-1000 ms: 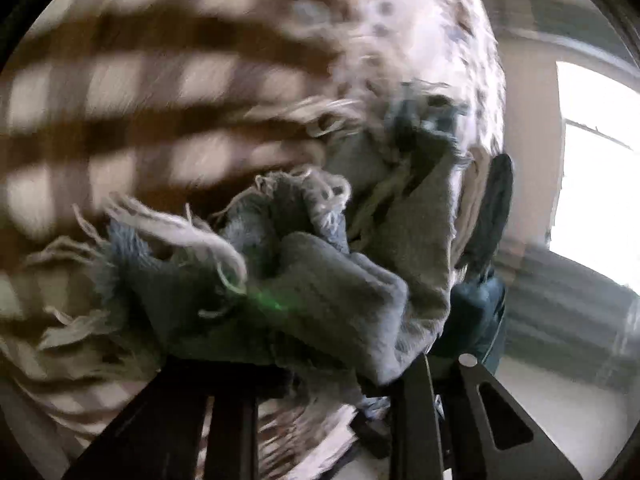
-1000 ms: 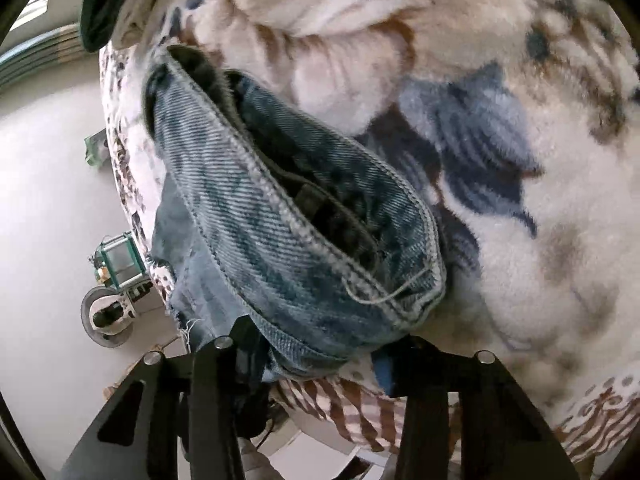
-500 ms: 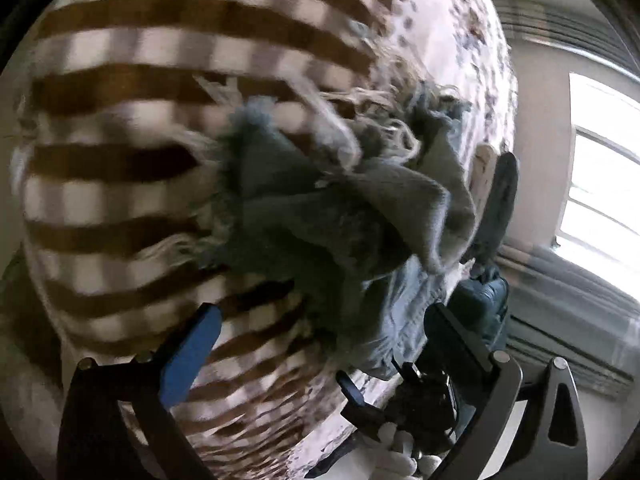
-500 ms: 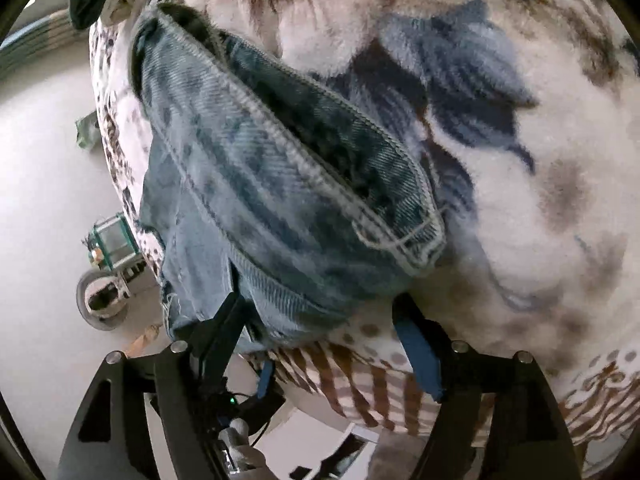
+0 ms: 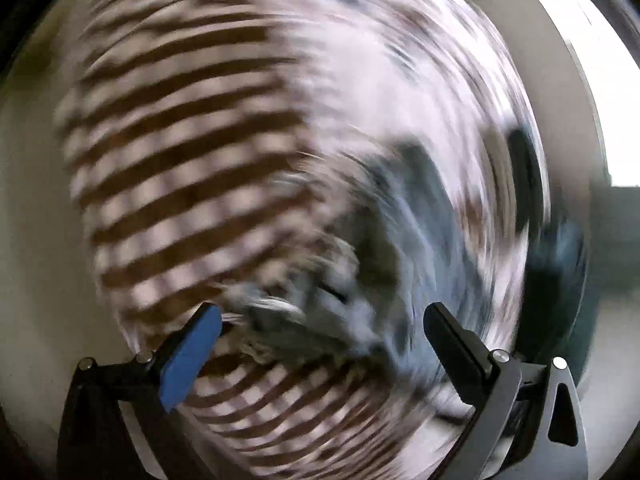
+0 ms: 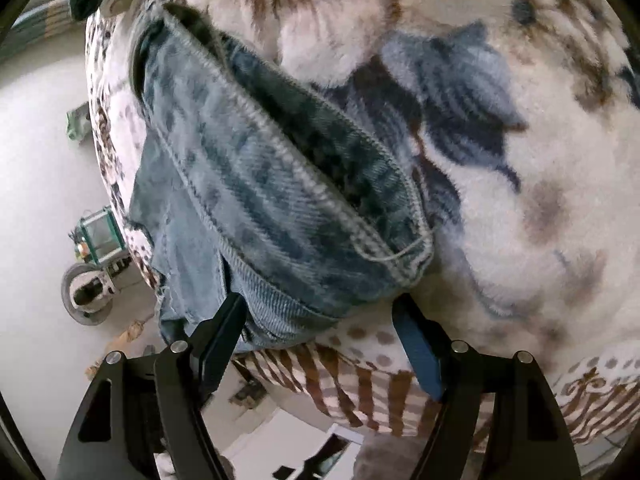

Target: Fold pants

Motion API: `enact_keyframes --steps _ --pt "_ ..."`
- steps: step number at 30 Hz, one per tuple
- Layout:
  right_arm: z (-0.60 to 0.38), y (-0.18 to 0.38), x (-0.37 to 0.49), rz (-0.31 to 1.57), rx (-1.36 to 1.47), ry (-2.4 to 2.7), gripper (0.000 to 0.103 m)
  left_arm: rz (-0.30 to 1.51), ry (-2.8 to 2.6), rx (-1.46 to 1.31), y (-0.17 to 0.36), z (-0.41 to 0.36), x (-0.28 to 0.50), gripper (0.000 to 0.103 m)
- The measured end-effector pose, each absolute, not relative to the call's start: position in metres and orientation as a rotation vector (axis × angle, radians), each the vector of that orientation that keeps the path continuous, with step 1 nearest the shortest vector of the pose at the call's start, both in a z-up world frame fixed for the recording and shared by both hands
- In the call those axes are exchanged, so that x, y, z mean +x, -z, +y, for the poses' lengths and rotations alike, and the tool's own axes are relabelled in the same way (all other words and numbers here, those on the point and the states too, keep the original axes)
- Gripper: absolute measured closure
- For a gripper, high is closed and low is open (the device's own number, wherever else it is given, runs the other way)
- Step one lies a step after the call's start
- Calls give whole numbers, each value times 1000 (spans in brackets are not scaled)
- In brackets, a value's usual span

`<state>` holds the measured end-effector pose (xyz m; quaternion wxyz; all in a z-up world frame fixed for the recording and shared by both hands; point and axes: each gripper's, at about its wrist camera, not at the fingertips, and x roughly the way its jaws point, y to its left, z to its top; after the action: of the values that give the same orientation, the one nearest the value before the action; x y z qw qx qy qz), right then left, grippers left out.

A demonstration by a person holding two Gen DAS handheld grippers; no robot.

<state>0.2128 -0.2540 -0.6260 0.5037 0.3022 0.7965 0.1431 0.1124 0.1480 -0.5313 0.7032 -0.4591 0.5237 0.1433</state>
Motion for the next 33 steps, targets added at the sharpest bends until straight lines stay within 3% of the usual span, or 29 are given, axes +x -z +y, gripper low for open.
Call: enact_keyframes --steps 3,5,6,7,10,15,20,23,25,27,28,33 --pt "-244 623 211 1930 686 -350 25 1230 -132 -708 520 114 157 2" --pt "-243 624 210 1926 666 -353 25 1262 15 -685 531 98 179 26" --pt "-244 626 210 1929 665 -351 25 1276 66 -718 539 96 186 57" --pt "-244 627 211 1931 666 -350 25 1291 99 -768 546 95 188 78" --pt "-244 631 212 1935 653 -334 25 1299 193 -904 556 106 182 84" --pt "-242 633 214 1912 680 -314 25 1424 16 -876 558 146 145 83" --pt "-237 637 213 1908 701 -316 25 1413 -117 -924 559 165 135 73" --pt "-237 639 214 1917 706 -319 25 1360 -83 -1025 553 150 135 53" --pt "-238 640 214 1923 716 -323 25 1274 -75 -1140 547 139 127 17" --pt "-240 640 214 1931 723 -325 25 1188 -87 -1268 545 131 112 6" --pt "-241 641 214 1933 725 -325 25 1128 -104 -1364 548 126 102 2" --pt "-246 652 213 1932 773 -347 17 1056 -168 -1678 606 101 102 2"
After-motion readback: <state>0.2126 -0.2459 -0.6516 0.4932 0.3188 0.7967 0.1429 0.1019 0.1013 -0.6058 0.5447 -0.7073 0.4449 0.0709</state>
